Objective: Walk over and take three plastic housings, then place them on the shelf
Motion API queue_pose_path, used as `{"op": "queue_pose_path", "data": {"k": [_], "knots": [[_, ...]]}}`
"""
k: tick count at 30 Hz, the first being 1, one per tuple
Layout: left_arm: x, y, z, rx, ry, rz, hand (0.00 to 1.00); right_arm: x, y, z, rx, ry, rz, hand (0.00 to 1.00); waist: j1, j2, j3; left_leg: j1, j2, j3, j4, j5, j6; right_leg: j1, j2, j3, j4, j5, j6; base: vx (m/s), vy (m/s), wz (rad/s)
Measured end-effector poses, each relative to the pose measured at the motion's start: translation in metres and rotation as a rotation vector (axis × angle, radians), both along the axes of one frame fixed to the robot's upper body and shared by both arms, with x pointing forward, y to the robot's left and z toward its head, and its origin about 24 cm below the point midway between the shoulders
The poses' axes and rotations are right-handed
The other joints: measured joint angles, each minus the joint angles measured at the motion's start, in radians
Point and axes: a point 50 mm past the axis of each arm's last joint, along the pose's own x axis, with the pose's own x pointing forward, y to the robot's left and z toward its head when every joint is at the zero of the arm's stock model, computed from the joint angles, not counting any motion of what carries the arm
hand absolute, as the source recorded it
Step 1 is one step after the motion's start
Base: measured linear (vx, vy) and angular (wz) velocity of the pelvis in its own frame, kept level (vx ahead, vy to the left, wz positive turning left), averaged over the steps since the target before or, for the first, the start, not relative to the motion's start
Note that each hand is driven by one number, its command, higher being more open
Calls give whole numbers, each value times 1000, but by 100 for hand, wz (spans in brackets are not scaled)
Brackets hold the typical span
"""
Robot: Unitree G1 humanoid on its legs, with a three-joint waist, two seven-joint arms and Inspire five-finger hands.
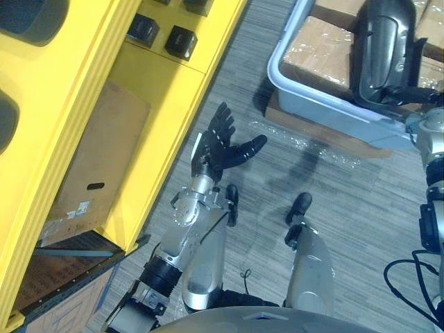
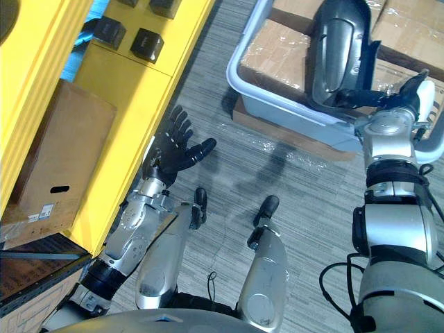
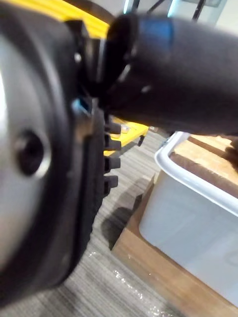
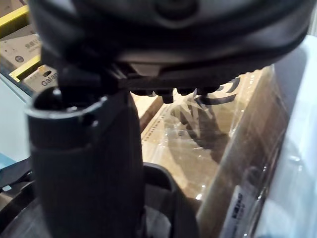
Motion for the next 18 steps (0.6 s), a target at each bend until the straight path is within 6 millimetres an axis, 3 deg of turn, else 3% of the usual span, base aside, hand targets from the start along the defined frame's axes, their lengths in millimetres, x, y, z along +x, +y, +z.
{"op": "queue_pose_path", "data": {"k": [2,3,7,12,18], "knots": [[-1,0,-6,6,22,0,100,1,1,4,4,-5,4,100,9,5,-3,-12,-9,-9,-4,2,3,-4,-10,-11,0,-2,-3,-29,60,18],[-1,0,-7,7,28,-2,100,1,0,4,3,-3,2,0,10,7,-5,-12,-14,-9,-10,4,3,-4,-15,-14,0,-2,-3,-19,46,16],[-5,-2,-12,-8,44,-18,100,-2,-5,6,-25,23,-18,0,32,25,-17,-17,-30,-19,-22,11,3,-1,-28,-32,-6,-2,-3,-7,38,14],[-9,0,-14,-34,39,-11,100,-15,-22,14,-93,103,-82,0,44,27,-18,-15,-28,-26,-24,19,5,10,-24,-43,-20,-2,-3,14,8,2],[-10,0,-15,-34,35,-27,100,-26,-37,5,-16,199,-156,0,49,36,-25,13,-22,-49,-34,21,-6,47,-14,-69,-21,-16,-14,25,-7,9]]}}
